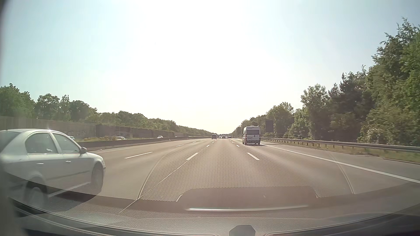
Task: Follow the waypoints while adhering to traffic rules and regulations
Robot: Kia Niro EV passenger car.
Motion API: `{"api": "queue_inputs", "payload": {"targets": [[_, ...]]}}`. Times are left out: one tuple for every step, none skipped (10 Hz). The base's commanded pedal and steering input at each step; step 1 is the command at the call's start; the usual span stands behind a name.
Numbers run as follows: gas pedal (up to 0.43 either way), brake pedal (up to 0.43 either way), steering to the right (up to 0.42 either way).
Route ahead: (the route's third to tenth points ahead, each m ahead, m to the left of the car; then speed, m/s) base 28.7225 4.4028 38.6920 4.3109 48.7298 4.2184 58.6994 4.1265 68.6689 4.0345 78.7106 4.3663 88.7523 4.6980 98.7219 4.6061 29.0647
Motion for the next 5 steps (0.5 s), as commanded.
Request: {"api": "queue_inputs", "payload": {"targets": [[0.000, 0.030, -0.001], [0.000, 0.030, 0.000], [0.000, 0.030, -0.001], [0.000, 0.030, 0.000], [0.000, 0.030, -0.001]]}}
